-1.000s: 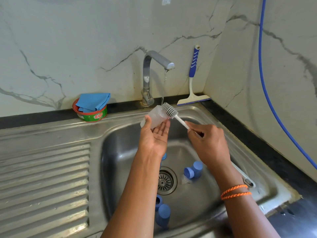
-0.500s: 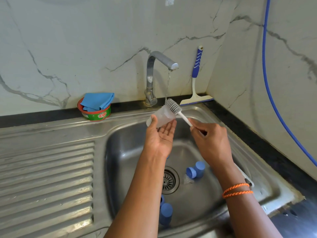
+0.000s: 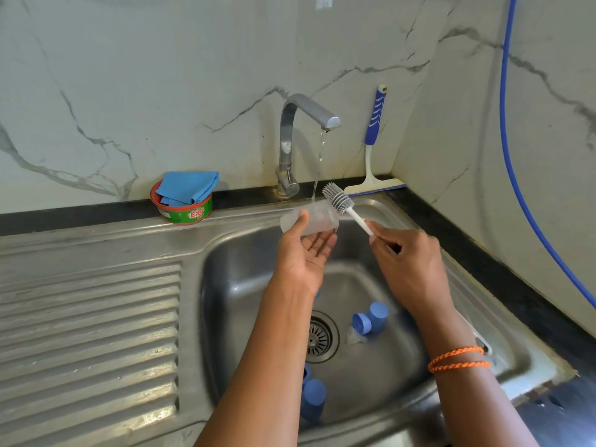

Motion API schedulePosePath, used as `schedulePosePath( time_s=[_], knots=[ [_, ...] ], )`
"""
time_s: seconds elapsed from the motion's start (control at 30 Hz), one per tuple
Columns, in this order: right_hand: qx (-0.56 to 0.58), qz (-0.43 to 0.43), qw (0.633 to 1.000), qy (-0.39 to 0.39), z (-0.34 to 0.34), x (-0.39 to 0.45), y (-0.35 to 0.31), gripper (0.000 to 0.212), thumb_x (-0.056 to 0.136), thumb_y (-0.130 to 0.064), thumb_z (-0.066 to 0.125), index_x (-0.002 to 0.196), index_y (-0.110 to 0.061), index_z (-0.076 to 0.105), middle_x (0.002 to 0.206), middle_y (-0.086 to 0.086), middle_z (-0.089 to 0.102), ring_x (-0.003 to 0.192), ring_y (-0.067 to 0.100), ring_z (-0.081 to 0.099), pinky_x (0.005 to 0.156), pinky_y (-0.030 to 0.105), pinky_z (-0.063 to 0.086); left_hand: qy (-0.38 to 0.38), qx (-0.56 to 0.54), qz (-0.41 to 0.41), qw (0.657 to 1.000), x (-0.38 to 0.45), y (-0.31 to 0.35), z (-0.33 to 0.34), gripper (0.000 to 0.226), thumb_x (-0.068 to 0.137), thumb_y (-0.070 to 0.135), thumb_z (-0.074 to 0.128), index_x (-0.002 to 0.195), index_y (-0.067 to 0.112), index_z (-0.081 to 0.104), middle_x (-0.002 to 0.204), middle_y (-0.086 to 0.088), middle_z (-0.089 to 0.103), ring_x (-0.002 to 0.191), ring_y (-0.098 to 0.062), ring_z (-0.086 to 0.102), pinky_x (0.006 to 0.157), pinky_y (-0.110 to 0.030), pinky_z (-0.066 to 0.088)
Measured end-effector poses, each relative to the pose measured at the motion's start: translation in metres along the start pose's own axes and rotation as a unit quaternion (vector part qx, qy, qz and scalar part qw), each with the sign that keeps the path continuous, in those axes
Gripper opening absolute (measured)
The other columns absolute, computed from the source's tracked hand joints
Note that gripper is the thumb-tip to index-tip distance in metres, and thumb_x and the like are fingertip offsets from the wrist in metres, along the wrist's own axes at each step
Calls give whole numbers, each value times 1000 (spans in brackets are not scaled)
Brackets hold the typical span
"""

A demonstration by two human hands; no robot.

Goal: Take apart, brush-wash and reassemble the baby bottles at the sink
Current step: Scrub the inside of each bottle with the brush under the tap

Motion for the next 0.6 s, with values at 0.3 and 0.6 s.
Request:
schedulePosePath(
  time_s=[0.3,0.6],
  knots=[
    [26,-32,999,12,16,-3,-17,35,104,-27,60,136,-41,65,74,-1,66,67,27,60,58,43,53,-67,60,-21,996,3,-17,6,47,99,31,68,143,18,57,128,-22,70,116,-42,70,102,-58,54],
    [42,-1,995,-85,-10,-5,-2,30,97,-20,67,117,-37,81,55,-2,54,52,10,36,53,39,39,19,-1,26,999,12,2,-4,45,103,36,62,140,11,56,136,-17,65,124,-35,64,106,-47,53]
  ],
)
Point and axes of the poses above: each hand's wrist, its own x-axis towards the middle knuckle, its own z-axis out of the palm, y = z × x, the point moved 1 cm from there along x, towards the middle knuckle
